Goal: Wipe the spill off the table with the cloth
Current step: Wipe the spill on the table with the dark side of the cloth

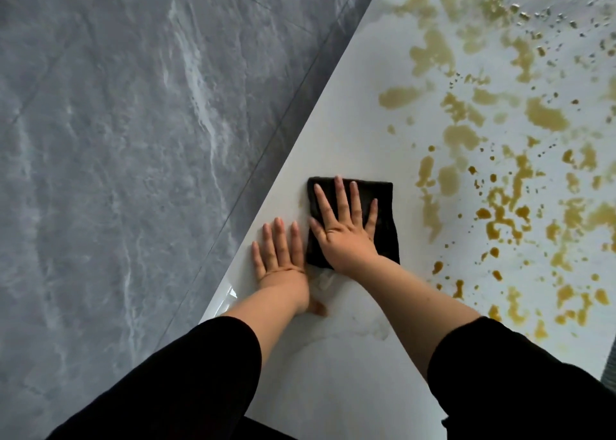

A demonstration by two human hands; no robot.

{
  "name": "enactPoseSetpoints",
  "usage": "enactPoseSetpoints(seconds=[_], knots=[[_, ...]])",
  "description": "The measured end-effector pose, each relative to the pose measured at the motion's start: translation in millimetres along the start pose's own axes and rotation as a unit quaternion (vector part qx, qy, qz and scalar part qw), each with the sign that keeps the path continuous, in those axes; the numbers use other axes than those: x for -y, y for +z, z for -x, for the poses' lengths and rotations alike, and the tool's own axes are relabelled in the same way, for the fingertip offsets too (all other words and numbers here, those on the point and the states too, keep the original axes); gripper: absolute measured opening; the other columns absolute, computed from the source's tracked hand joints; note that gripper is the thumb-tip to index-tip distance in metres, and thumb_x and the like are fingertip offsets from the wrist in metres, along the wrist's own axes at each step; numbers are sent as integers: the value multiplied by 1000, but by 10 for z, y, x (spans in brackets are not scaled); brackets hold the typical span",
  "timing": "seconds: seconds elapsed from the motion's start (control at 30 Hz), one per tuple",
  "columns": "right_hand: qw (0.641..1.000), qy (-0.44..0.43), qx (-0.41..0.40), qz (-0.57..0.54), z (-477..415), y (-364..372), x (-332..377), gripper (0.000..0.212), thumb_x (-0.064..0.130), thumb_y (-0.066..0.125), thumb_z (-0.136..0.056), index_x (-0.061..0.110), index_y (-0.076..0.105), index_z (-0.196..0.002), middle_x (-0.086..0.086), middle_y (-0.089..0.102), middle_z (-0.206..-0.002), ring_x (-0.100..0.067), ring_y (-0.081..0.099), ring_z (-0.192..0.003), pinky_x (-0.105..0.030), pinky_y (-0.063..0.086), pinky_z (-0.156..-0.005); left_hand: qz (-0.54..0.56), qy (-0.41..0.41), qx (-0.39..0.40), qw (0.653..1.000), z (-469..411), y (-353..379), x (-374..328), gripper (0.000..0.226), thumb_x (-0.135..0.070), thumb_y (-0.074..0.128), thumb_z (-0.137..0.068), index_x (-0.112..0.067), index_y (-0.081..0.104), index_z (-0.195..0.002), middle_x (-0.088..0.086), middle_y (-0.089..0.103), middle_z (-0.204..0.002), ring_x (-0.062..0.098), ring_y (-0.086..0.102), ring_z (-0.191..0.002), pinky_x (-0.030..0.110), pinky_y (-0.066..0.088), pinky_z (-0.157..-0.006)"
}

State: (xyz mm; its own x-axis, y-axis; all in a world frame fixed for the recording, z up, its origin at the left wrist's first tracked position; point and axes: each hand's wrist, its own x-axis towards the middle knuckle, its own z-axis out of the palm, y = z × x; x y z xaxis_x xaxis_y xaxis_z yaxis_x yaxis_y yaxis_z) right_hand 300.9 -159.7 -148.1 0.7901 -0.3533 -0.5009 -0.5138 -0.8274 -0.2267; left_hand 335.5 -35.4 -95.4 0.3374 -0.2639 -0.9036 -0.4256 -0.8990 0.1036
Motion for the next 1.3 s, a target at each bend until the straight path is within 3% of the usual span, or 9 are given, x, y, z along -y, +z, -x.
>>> enactPoseSetpoints(seconds=[0.1,0.23,0.43,0.53,0.7,0.8,0.9,1.1,1.3], knots=[[999,-34,-17,21,-411,-191,35,59,58,15,-97,48,-15,-146,9,-27,-157,-11,-34,-139,-47,-32,-103,-4,6,-4,1000,-4,9,27,162,-72,77,-55,-13,-66,-102,15,-74,-103,35,-66,-100,51,-41,-84],[996,-80,-21,43,-838,-405,102,55,57,13,-97,49,-11,-147,10,-22,-159,-14,-26,-143,-48,-28,-105,-6,11,-13,1000,-54,42,49,163,-75,75,-54,-14,-67,-101,14,-73,-106,33,-69,-96,52,-42,-83],[966,-219,-46,131,-129,-180,-218,55,54,19,-97,41,10,-150,1,6,-162,-22,1,-148,-55,-4,-115,-4,3,-17,1000,-37,58,35,167,-75,78,-49,-14,-67,-102,15,-73,-108,33,-69,-97,50,-47,-78],[962,-232,-19,143,268,-23,-436,54,56,14,-98,44,2,-149,6,-5,-159,-19,-8,-147,-52,-9,-116,-6,4,-21,1000,-35,59,37,167,-76,77,-49,-12,-67,-101,16,-73,-107,34,-69,-97,52,-42,-82],[985,-141,-28,94,142,-30,-332,53,60,6,-94,52,-14,-142,12,-13,-159,-8,-23,-142,-44,-23,-111,-6,5,-18,1000,-6,59,24,165,-76,77,-51,-12,-68,-100,16,-73,-104,34,-70,-94,52,-42,-83],[997,-62,-33,26,-252,-181,-131,54,58,12,-96,54,-12,-144,16,-21,-158,-7,-28,-141,-41,-33,-103,-6,9,-15,1000,-23,44,33,165,-74,78,-51,-14,-68,-101,15,-74,-105,32,-70,-94,52,-42,-83],[998,-40,-36,11,-340,-196,-57,55,56,17,-98,52,-9,-146,14,-21,-158,-10,-25,-143,-43,-31,-104,-6,3,-20,1000,-36,44,32,166,-74,78,-50,-15,-67,-103,14,-74,-106,32,-70,-95,52,-41,-87],[998,37,-19,-42,440,167,-140,58,57,17,-97,56,-28,-134,19,-40,-145,-5,-43,-131,-41,-37,-101,-4,11,-31,999,-34,80,43,165,-78,76,-50,-15,-68,-100,14,-74,-102,34,-64,-104,53,-34,-95],[991,118,18,-55,1216,518,-292,60,59,13,-96,56,-38,-127,20,-50,-138,-7,-47,-129,-40,-40,-97,-21,17,-55,998,-61,128,55,165,-82,73,-48,-14,-67,-103,15,-73,-105,35,-64,-104,52,-31,-99]])
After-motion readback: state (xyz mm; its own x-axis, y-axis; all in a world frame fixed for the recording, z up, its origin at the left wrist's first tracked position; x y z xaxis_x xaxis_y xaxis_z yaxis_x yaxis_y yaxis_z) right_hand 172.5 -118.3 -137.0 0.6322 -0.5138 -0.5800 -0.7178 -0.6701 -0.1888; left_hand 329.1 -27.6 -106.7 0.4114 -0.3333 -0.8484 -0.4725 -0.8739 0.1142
